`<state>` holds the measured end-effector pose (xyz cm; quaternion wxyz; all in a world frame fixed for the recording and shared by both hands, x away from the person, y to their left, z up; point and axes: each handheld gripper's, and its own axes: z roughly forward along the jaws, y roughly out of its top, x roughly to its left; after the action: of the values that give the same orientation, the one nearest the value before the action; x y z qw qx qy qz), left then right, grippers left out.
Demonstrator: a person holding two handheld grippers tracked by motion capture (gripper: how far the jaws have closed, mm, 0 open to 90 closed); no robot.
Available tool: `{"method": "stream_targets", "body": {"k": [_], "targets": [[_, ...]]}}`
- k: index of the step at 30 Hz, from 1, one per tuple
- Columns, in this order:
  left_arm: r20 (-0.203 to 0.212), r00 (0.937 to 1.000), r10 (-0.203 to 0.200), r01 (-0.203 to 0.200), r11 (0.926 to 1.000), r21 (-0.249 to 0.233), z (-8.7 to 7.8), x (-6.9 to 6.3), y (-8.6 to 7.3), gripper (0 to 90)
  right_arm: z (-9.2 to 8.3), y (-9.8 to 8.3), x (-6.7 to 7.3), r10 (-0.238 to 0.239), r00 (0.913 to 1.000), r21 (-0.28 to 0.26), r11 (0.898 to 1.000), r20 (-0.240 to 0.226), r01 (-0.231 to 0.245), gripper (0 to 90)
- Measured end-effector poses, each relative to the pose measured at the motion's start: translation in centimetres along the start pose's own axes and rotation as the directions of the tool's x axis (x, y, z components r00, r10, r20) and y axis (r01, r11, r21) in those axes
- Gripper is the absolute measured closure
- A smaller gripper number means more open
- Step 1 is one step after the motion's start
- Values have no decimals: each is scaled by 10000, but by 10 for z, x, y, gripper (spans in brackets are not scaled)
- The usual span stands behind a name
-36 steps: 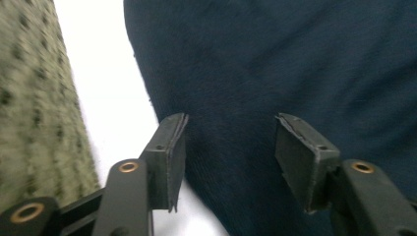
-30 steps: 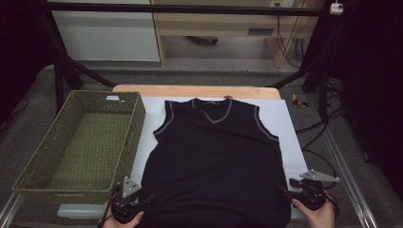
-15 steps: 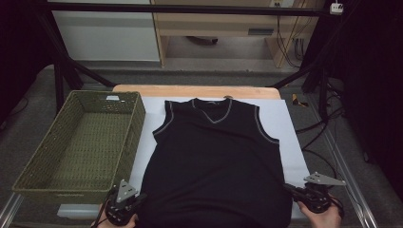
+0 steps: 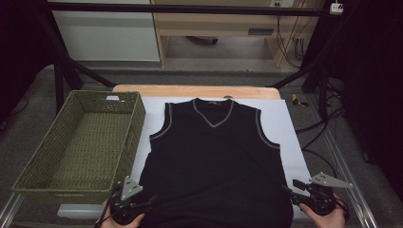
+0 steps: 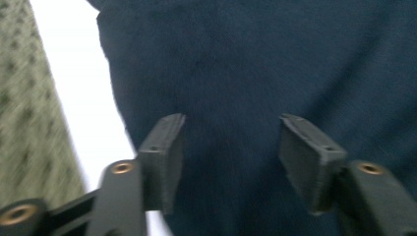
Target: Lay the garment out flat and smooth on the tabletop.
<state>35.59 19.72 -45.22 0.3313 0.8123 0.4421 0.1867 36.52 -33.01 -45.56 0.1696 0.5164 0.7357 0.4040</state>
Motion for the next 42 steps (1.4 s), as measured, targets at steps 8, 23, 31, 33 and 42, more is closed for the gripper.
{"method": "stream_targets", "body": {"k": [8,23,31,33,42], "targets": [[-786,9958,-464,483,9986,224,46,17,16,249,39,17,-9,-206,9996,175,9996,176,203,278],[-941,9912,-932,932,9956,-51,42,21,5,408,52,12,-14,-327,9981,714,9970,528,289,607],[-1353,9906,-184,209,9996,174,38,12,5,835,52,13,-9,-32,9989,900,9959,472,-11,833],[-1361,9906,-115,154,9995,282,37,12,6,855,50,13,-10,65,9991,825,9965,421,-100,841],[-1207,9925,-188,236,9990,382,15,12,1,866,37,10,-12,169,9995,503,9986,252,-181,867]]}}
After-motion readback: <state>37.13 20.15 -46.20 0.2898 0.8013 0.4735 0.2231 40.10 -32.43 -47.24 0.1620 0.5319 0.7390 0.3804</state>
